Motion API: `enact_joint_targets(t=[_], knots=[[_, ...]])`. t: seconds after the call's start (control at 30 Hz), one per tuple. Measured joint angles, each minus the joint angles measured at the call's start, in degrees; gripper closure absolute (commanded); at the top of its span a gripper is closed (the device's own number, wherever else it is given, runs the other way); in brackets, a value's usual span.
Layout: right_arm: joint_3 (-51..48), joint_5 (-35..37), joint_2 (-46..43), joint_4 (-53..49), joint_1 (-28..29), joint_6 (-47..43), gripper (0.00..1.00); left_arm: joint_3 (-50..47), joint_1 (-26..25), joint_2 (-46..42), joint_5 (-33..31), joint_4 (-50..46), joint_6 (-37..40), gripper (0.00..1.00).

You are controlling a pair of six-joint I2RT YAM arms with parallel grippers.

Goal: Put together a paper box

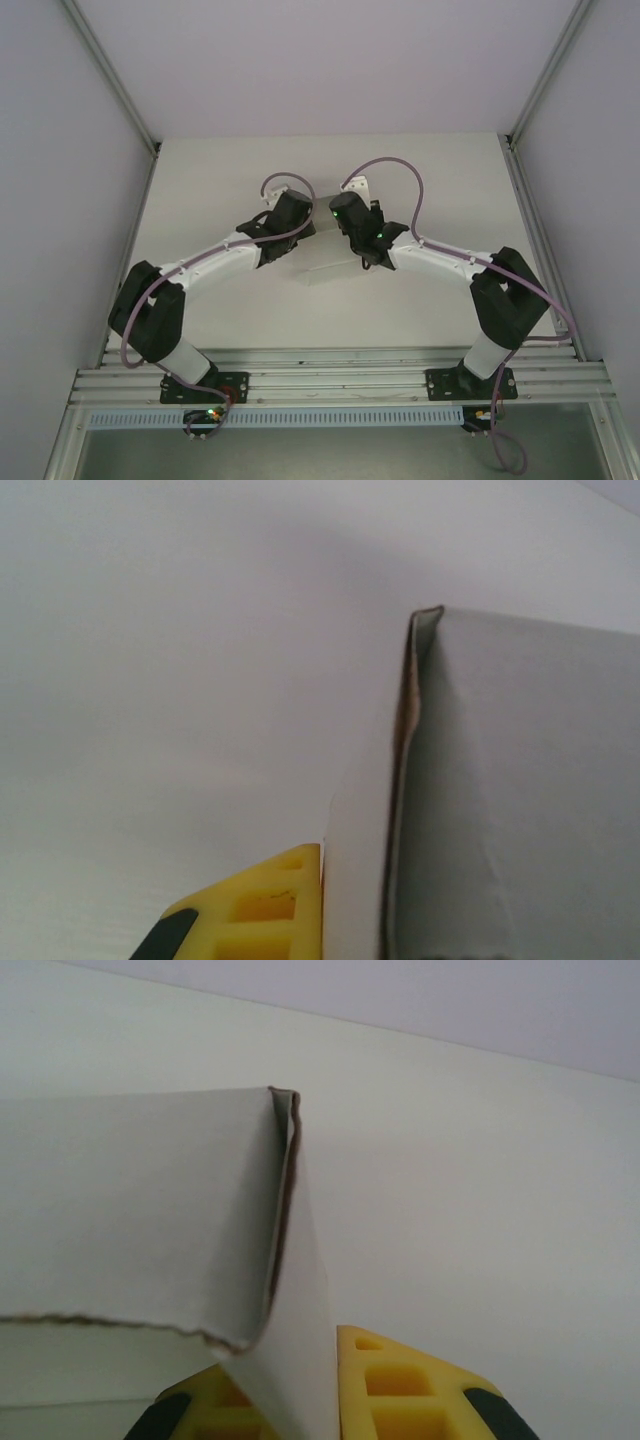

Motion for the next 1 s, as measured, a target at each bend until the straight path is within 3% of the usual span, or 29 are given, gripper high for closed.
enact_joint_targets(t=[0.23, 0.37, 0.43, 0.5, 0.83, 1.0], knots=[[-0.07, 0.52, 0.13, 0.07, 0.33, 0.31, 0.97, 1.88, 0.00, 0.00, 0.55, -3.43, -1.79, 1.00], [-3.78, -2.97, -0.83, 5.70, -0.17, -1.20, 0.89, -0.96, 0.44, -0.61, 2.19, 1.66, 2.38, 1.00], [-7.87, -7.21, -2.03, 10.45, -1.16, -1.79, 0.76, -3.19, 0.52, -0.94, 2.89, 4.24, 5.66, 1.00], [-11.43, -12.13, -3.17, 14.86, -3.04, -2.38, 0.56, -4.17, 0.42, -0.94, 3.17, 4.92, 7.91, 1.00], [-15.67, -31.34, -9.86, 21.42, -7.39, -5.16, 0.01, -3.30, 0.44, -0.98, 1.49, 5.55, 10.75, 1.00], [-19.04, -38.77, -17.03, 23.76, -7.34, -5.88, 0.01, -3.30, 0.90, -1.01, 2.05, 5.57, 13.64, 1.00]])
